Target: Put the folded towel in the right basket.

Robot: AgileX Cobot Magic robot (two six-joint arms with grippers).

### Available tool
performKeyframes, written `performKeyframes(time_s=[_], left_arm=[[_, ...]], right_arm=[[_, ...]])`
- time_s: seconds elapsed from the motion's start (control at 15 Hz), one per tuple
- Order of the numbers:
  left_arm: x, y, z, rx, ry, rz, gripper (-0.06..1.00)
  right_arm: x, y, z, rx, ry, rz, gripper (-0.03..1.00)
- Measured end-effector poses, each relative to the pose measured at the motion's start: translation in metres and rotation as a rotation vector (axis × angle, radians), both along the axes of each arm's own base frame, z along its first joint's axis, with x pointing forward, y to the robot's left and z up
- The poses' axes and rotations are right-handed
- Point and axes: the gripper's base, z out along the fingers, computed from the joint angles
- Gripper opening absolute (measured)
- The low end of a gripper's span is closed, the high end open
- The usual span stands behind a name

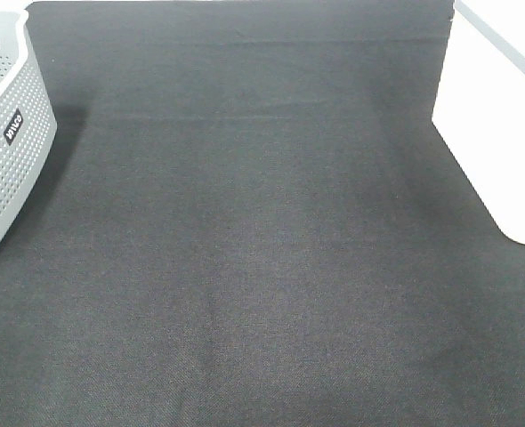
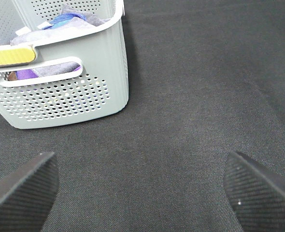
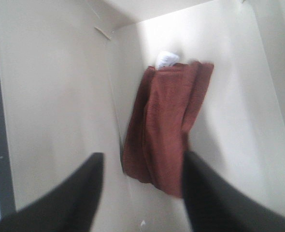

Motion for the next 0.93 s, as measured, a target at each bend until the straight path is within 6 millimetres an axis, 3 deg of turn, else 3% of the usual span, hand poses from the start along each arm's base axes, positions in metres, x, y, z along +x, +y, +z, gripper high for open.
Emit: performKeyframes(time_s=[0.07,0.2,0.33,0.4,0.73,0.93], left_arm=[[0.000,0.000,0.000,0.000,0.000,0.000,0.88],[0.000,0.000,0.000,0.000,0.000,0.000,0.88],[0.000,0.000,0.000,0.000,0.000,0.000,0.88],[0.000,0.000,0.000,0.000,0.000,0.000,0.88],[0.000,0.000,0.000,0.000,0.000,0.000,0.88],[0.000,0.000,0.000,0.000,0.000,0.000,0.88]], right_arm=[[0.000,0.000,0.000,0.009,0.000,-0.006,0.63],[-0.003,0.006,0.010,0.016,-0.023,0.002,0.72],[-0.004,0.028,0.023,0.005,-0.050,0.048,0.74],[-0.006,0.053,0.036,-0.001,-0.075,0.102,0.74],[-0.017,0.133,0.061,-0.091,-0.123,0.276,0.74],[-0.039,0.158,0.086,-0.178,-0.170,0.323,0.74]])
